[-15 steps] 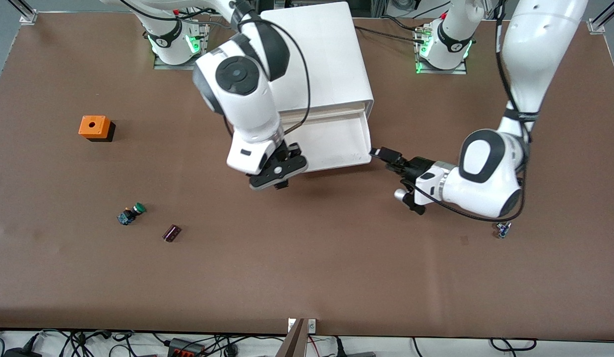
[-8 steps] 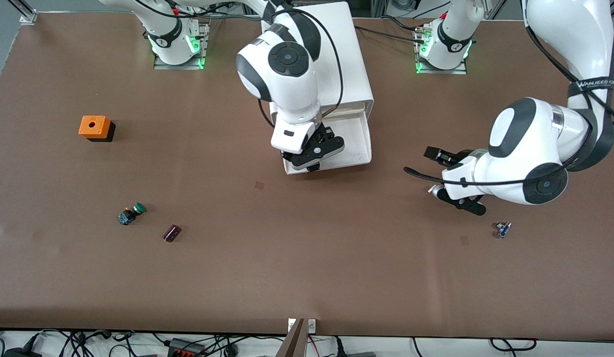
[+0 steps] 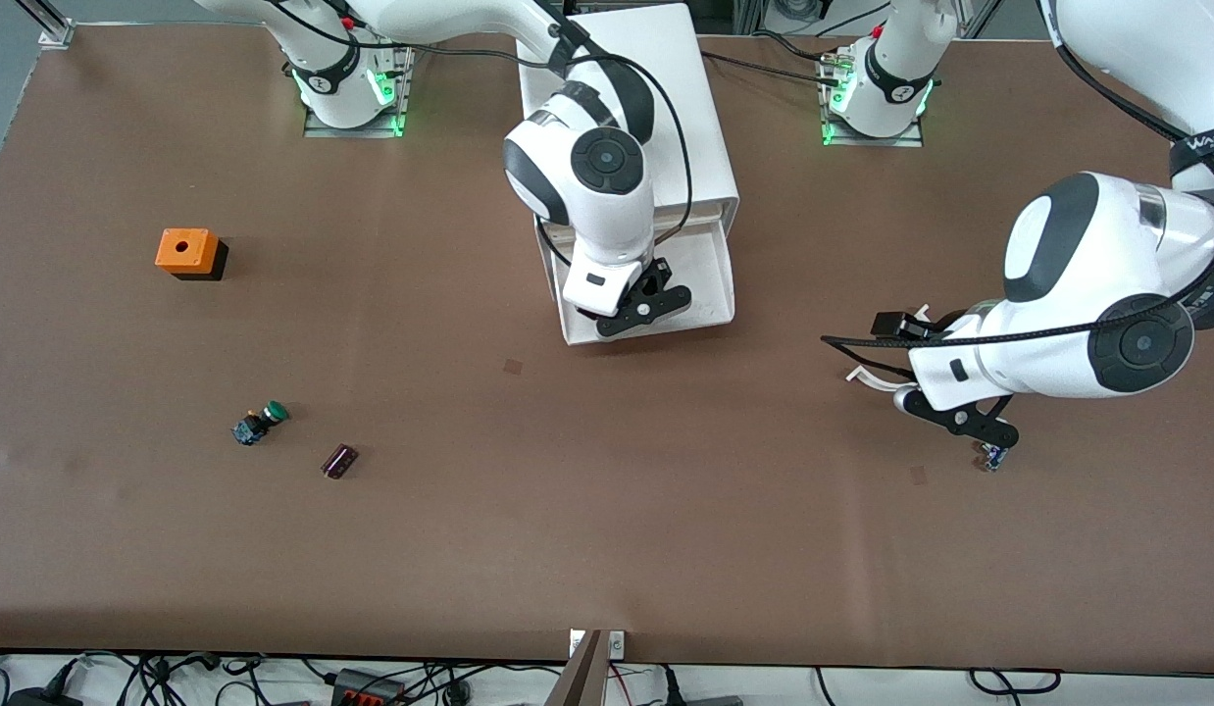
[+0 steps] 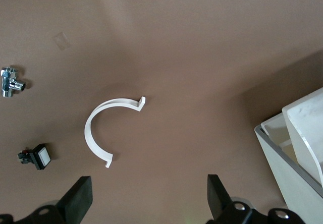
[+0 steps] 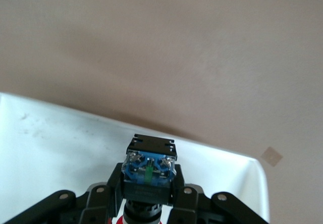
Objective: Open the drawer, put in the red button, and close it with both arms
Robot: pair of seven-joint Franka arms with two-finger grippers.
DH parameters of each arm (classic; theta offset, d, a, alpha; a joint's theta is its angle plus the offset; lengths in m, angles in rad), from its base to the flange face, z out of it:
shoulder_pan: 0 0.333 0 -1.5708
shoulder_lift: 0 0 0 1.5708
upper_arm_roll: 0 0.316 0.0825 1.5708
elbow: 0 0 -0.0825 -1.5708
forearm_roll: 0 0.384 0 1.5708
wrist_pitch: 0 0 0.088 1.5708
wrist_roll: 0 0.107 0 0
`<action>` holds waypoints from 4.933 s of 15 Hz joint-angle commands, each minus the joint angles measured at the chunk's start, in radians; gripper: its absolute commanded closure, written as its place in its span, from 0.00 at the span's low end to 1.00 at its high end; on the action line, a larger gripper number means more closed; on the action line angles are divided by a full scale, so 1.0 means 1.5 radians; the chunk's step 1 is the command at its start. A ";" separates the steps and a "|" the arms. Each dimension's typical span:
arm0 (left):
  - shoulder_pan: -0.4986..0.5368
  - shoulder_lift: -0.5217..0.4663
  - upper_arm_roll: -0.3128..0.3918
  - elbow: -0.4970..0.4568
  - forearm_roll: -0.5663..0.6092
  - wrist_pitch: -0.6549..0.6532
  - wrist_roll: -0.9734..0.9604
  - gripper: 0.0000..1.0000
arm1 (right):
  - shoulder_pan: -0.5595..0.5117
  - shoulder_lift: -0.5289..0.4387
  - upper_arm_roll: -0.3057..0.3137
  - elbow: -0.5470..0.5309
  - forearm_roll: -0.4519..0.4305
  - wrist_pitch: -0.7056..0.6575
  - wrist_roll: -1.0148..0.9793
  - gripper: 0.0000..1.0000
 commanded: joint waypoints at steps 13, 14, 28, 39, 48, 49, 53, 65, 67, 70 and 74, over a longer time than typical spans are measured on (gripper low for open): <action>-0.004 0.012 -0.003 -0.020 0.017 0.013 -0.005 0.00 | 0.020 0.007 -0.007 0.018 0.029 -0.062 0.039 0.00; -0.004 0.012 -0.003 -0.020 0.016 0.013 -0.005 0.00 | 0.020 0.006 -0.010 0.036 0.028 -0.066 0.042 0.00; -0.073 -0.001 -0.083 -0.209 -0.046 0.438 -0.417 0.00 | -0.124 -0.084 -0.212 0.070 0.029 -0.235 -0.116 0.00; -0.194 0.011 -0.085 -0.340 -0.036 0.647 -0.605 0.00 | -0.294 -0.125 -0.217 0.043 0.032 -0.289 -0.242 0.00; -0.206 -0.003 -0.127 -0.343 -0.037 0.481 -0.607 0.00 | -0.473 -0.268 -0.121 -0.040 0.092 -0.267 -0.254 0.00; -0.208 -0.003 -0.130 -0.342 -0.037 0.465 -0.607 0.00 | -0.499 -0.285 -0.098 -0.052 0.080 -0.269 -0.261 0.00; -0.201 -0.003 -0.166 -0.340 -0.040 0.411 -0.607 0.00 | -0.544 -0.317 -0.050 -0.080 0.011 -0.272 -0.285 0.00; -0.195 -0.004 -0.175 -0.313 -0.036 0.373 -0.599 0.00 | -0.529 -0.414 -0.037 -0.225 -0.043 -0.239 -0.282 0.00; -0.182 -0.004 -0.166 -0.269 -0.036 0.354 -0.601 0.00 | -0.529 -0.443 -0.036 -0.269 -0.039 -0.220 -0.281 0.00; -0.137 -0.004 -0.165 -0.202 -0.025 0.275 -0.594 0.00 | -0.529 -0.484 -0.036 -0.338 -0.038 -0.180 -0.280 0.00; -0.069 -0.006 -0.166 -0.120 0.049 0.148 -0.494 0.00 | -0.529 -0.479 -0.035 -0.335 -0.045 -0.173 -0.287 0.00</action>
